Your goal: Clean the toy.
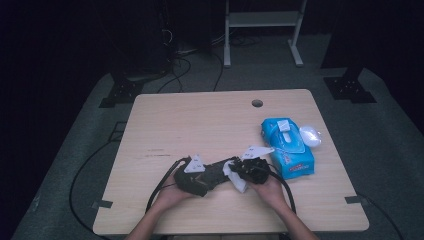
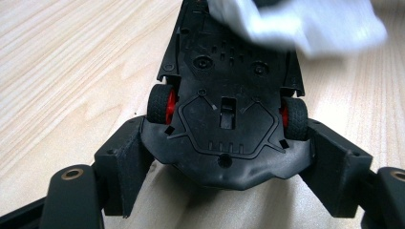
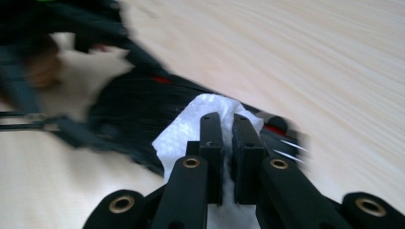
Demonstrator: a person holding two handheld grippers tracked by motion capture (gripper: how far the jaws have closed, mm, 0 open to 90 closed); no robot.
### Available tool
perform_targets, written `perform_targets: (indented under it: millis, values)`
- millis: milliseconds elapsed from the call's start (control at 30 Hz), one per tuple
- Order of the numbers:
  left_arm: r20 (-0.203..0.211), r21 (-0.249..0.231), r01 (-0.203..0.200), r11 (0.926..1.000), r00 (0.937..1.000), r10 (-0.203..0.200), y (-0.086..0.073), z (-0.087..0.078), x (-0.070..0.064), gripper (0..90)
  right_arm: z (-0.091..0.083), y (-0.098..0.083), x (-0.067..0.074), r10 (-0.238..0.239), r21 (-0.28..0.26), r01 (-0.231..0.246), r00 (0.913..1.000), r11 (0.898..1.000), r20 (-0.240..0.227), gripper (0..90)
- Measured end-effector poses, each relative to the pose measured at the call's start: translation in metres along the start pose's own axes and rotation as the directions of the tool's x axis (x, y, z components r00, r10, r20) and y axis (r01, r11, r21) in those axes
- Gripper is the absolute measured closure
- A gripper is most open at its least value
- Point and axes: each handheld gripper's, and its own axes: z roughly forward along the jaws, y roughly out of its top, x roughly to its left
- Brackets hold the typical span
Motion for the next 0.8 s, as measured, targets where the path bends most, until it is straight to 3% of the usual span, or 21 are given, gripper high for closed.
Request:
perform_targets:
  millis: [67,133,267,333,433,500,633,700,800]
  values:
    - [-0.004,0.003,-0.003,1.0,1.0,0.003,0.0,-0.001,0.0,23.9,0.005,0.003,0.01,-0.026,0.0,0.026,0.9988,1.0,-0.042,84.2]
    - [-0.005,0.003,-0.004,1.0,1.0,0.004,-0.001,-0.002,-0.001,23.9,0.007,0.004,0.014,-0.047,0.003,0.047,0.9979,0.999,-0.046,84.2]
    - [-0.01,-0.015,0.003,0.9999,0.9999,-0.003,0.0,-0.001,0.0,23.9,0.009,0.005,0.014,-0.016,0.0,0.016,0.9989,1.0,-0.044,84.2]
    - [-0.01,-0.018,0.008,0.9998,0.9999,-0.008,0.0,0.0,-0.001,23.9,0.013,0.008,0.019,0.002,-0.012,-0.003,0.9963,1.0,-0.086,84.2]
    - [-0.014,-0.007,-0.007,1.0,0.9999,0.006,0.0,-0.002,-0.002,23.9,0.02,0.011,0.026,-0.021,-0.012,0.02,0.9909,1.0,-0.133,84.2]
    - [-0.014,-0.011,-0.009,0.9999,0.9999,0.009,0.0,-0.003,-0.002,23.9,0.017,0.011,0.023,-0.03,-0.007,0.03,0.9923,1.0,-0.12,84.3]
    - [-0.012,-0.04,0.0,0.9992,0.9999,0.0,0.001,-0.004,-0.003,23.9,0.005,0.009,0.005,-0.012,0.002,0.012,0.9999,1.0,-0.008,84.3]
    - [-0.01,-0.051,0.001,0.9987,1.0,-0.001,0.003,-0.005,-0.003,23.9,0.002,0.008,0.002,0.029,-0.006,-0.029,0.9993,1.0,-0.023,84.2]
    - [-0.009,-0.053,0.001,0.9986,1.0,-0.001,0.003,-0.006,-0.003,23.9,0.008,0.01,0.015,0.01,-0.02,-0.012,0.995,1.0,-0.099,84.2]
